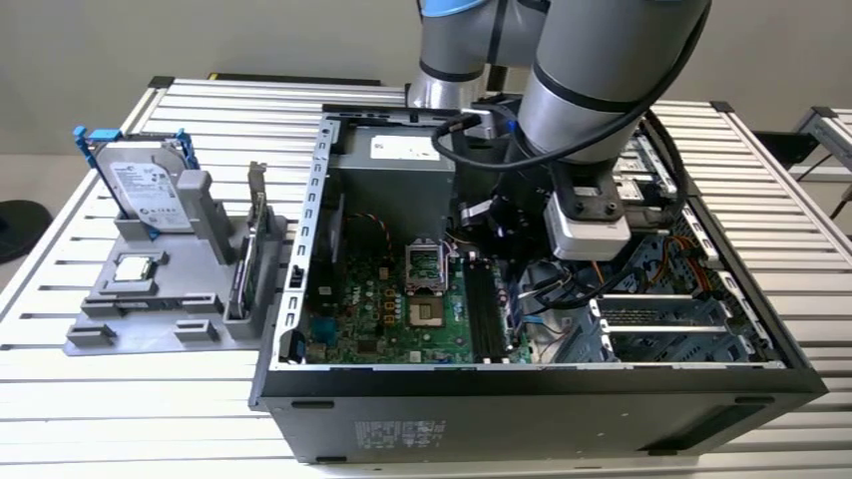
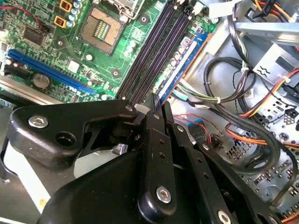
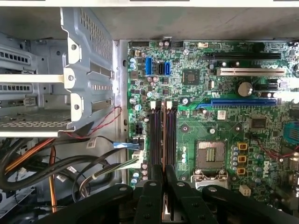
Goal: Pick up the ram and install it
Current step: 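Insert the ram into the slot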
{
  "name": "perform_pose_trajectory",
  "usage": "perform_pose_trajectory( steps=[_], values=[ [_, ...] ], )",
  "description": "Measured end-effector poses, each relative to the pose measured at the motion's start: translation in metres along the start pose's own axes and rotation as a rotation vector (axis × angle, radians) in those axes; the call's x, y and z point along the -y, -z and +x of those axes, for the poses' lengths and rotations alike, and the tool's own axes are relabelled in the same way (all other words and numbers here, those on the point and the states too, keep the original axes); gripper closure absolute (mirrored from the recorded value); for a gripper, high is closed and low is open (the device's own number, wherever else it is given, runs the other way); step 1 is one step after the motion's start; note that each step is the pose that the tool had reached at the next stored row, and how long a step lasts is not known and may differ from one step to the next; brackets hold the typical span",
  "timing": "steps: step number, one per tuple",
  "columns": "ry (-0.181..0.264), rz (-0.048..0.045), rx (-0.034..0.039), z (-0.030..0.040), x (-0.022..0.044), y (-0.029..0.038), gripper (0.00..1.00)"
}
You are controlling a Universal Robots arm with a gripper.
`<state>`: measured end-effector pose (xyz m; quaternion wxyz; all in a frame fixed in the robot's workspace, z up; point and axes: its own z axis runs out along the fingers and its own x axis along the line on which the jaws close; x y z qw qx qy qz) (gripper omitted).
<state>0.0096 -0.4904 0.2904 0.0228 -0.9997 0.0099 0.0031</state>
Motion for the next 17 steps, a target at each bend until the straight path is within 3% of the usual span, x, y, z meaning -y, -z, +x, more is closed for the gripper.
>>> perform_pose_trajectory(
  steps=[8,17],
  values=[
    [0.000,0.0000,0.0000,0.0014,0.0001,-0.0075,1.00],
    [0.000,0.0000,0.0000,0.0014,0.0001,-0.0081,1.00]
  ],
)
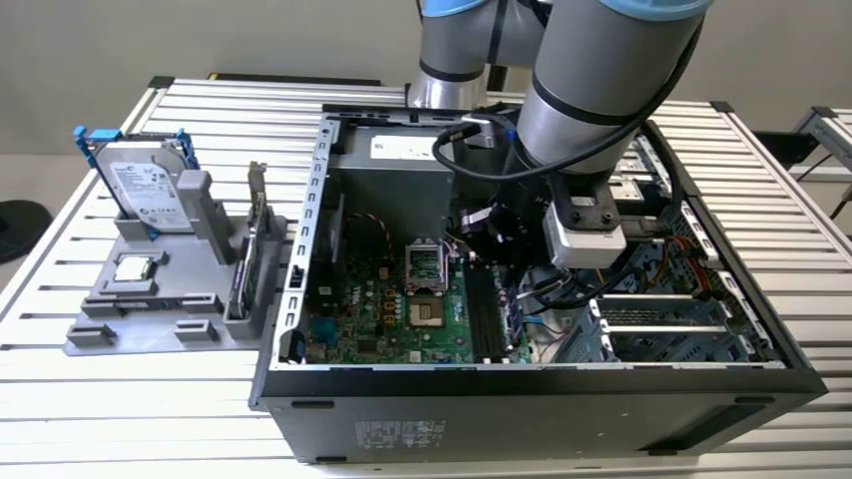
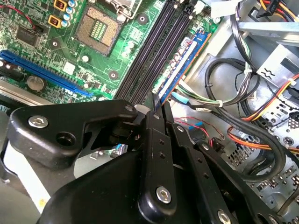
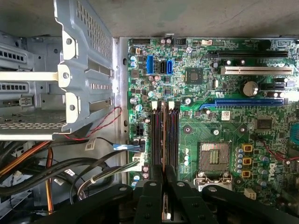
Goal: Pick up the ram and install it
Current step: 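Insert the ram into the slot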
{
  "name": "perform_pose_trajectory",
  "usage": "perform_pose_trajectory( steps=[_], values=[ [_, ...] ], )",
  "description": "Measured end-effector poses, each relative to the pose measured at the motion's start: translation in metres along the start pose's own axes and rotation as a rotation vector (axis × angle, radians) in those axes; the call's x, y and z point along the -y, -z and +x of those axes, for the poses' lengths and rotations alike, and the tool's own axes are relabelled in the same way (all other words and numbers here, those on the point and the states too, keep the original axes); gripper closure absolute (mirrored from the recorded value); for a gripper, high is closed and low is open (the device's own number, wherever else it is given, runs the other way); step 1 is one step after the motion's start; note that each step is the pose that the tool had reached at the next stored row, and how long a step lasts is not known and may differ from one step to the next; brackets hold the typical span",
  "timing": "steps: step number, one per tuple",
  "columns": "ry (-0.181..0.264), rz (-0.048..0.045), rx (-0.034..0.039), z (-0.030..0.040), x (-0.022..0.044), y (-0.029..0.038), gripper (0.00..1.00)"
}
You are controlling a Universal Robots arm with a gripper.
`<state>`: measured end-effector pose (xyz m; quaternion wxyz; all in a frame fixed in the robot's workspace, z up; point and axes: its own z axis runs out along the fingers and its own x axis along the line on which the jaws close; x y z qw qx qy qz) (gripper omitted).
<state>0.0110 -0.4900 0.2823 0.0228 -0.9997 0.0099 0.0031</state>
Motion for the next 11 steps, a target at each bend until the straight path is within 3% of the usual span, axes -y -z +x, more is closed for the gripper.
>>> perform_pose_trajectory(
  steps=[6,11],
  values=[
    [0.000,0.0001,-0.0001,0.0000,0.0004,-0.0017,1.00],
    [0.000,0.0002,0.0000,0.0000,0.0018,-0.0107,1.00]
  ],
)
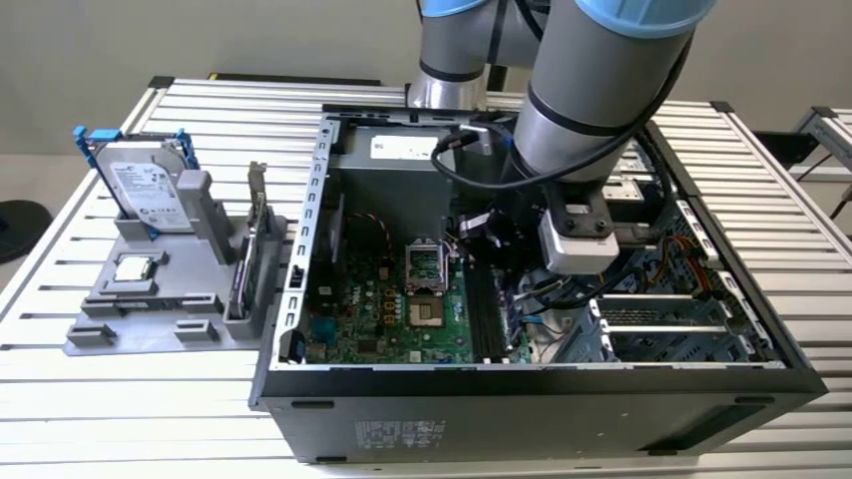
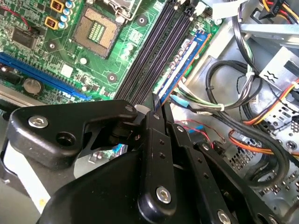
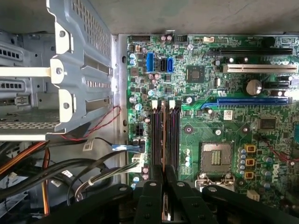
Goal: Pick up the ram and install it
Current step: 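Insert the ram into the slot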
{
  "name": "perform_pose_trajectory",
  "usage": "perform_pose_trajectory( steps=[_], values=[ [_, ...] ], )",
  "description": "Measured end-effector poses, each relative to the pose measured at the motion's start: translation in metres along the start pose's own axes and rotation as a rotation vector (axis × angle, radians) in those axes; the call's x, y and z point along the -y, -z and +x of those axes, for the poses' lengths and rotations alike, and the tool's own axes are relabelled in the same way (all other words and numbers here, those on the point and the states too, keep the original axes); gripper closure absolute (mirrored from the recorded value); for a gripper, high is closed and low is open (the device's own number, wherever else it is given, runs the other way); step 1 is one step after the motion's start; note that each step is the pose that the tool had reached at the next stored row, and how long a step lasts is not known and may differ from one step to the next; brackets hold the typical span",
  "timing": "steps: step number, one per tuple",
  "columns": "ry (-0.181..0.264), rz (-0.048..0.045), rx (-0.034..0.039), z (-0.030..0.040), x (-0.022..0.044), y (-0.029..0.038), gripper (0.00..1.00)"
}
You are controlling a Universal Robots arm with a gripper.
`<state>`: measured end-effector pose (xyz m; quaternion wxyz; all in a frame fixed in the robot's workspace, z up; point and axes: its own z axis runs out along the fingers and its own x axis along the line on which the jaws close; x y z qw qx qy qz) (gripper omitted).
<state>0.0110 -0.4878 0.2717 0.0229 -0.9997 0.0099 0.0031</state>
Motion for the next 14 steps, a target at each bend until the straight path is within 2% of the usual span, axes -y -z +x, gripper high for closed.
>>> perform_pose_trajectory(
  steps=[7,14],
  values=[
    [0.000,0.0045,0.0000,0.0000,0.0025,-0.0125,1.00],
    [0.000,0.0070,0.0001,0.0000,0.0055,-0.0182,1.00]
  ],
)
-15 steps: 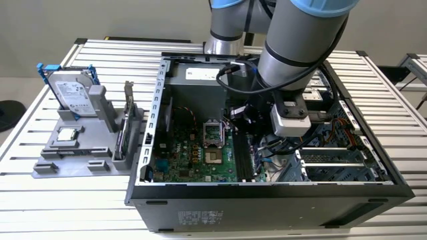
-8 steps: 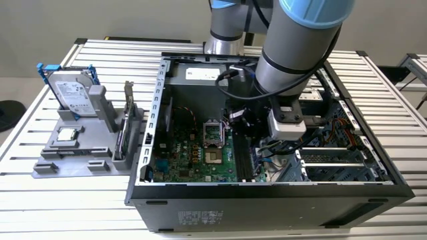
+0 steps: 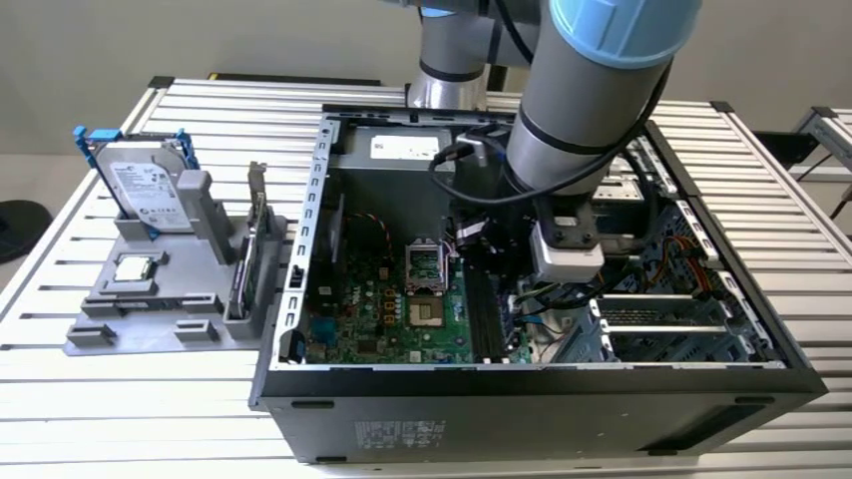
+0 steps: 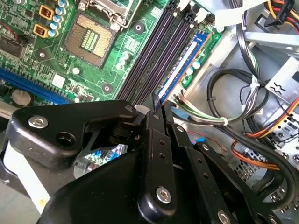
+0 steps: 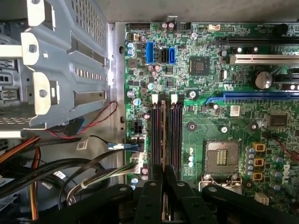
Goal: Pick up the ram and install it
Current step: 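Insert the ram into the slot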
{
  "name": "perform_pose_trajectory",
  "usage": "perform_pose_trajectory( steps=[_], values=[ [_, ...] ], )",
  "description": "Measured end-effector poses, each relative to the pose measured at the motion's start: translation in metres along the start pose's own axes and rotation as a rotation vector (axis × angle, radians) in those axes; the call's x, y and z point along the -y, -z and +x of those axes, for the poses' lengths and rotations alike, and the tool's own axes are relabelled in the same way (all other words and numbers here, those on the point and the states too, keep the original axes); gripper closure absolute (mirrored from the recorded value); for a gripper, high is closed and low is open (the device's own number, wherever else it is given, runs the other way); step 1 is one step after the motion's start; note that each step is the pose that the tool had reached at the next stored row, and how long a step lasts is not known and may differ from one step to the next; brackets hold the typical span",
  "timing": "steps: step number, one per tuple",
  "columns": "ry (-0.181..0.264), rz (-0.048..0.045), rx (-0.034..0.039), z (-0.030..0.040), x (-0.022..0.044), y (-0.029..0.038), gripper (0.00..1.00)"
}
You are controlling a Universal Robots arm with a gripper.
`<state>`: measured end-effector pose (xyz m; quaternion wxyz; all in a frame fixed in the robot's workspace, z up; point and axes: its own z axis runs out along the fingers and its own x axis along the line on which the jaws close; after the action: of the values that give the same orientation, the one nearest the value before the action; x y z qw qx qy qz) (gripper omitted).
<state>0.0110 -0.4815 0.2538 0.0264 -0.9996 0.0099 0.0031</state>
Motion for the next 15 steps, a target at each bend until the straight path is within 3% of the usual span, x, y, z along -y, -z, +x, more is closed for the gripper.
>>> perform_pose_trajectory(
  steps=[15],
  values=[
    [0.000,-0.0012,0.0000,0.0027,0.0023,-0.0256,1.00]
  ],
)
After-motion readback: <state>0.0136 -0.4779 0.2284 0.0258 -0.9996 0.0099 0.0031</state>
